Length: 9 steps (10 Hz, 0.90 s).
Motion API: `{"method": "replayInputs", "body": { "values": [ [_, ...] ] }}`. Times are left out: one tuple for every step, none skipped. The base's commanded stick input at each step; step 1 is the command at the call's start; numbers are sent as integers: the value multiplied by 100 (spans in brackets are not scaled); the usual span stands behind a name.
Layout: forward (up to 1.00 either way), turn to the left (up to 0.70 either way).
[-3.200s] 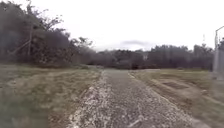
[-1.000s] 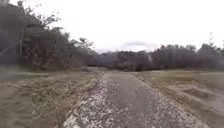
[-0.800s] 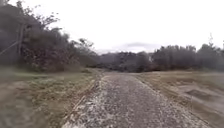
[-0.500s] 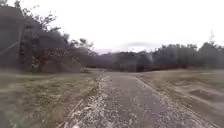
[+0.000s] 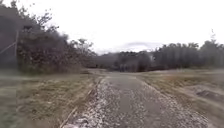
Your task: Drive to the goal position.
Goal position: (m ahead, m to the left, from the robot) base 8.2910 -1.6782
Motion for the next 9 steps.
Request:
{"method": "replayInputs", "body": {
  "values": [
    [60,0],
    [60,0],
    [60,0],
    [60,0],
    [60,0],
    [60,0],
    [60,0],
    [60,0],
    [60,0]
  ]
}}
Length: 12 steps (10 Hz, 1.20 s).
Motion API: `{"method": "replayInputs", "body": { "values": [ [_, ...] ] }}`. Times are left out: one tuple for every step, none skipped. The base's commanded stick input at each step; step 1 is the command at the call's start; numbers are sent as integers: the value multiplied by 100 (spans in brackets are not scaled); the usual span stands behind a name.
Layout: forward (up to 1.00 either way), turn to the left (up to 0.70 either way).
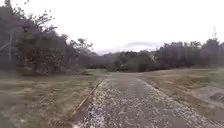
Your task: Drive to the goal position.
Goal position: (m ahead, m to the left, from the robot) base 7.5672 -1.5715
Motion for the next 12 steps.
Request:
{"method": "replayInputs", "body": {
  "values": [
    [60,0],
    [60,-2],
    [60,-8],
    [60,-12],
    [60,-15],
    [60,-14],
    [60,-10],
    [60,-4],
    [60,0],
    [60,0],
    [60,0],
    [60,0]
  ]
}}
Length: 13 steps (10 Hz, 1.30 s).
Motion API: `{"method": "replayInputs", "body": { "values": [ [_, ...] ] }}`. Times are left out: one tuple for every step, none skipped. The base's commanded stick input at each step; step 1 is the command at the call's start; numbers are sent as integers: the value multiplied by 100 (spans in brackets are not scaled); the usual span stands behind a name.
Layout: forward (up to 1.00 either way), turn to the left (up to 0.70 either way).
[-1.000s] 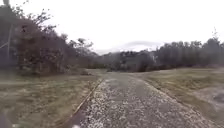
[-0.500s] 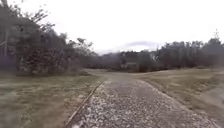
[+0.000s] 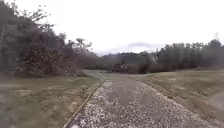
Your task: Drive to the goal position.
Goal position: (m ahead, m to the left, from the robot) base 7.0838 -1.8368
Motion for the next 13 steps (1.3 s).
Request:
{"method": "replayInputs", "body": {
  "values": [
    [60,0],
    [60,0],
    [60,0],
    [60,0],
    [60,0],
    [60,0],
    [60,0],
    [60,0],
    [60,0],
    [60,0],
    [60,0],
    [60,0],
    [60,0]
  ]
}}
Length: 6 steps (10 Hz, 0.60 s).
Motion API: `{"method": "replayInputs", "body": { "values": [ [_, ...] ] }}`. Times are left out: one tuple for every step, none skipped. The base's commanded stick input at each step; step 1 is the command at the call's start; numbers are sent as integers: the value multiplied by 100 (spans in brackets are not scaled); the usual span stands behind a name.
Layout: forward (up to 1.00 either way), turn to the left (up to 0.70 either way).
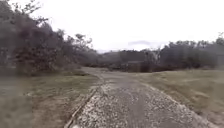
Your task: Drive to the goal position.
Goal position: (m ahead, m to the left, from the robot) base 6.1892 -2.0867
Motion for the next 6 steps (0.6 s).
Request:
{"method": "replayInputs", "body": {
  "values": [
    [60,0],
    [60,0],
    [60,0],
    [60,0],
    [60,0],
    [60,0]
  ]
}}
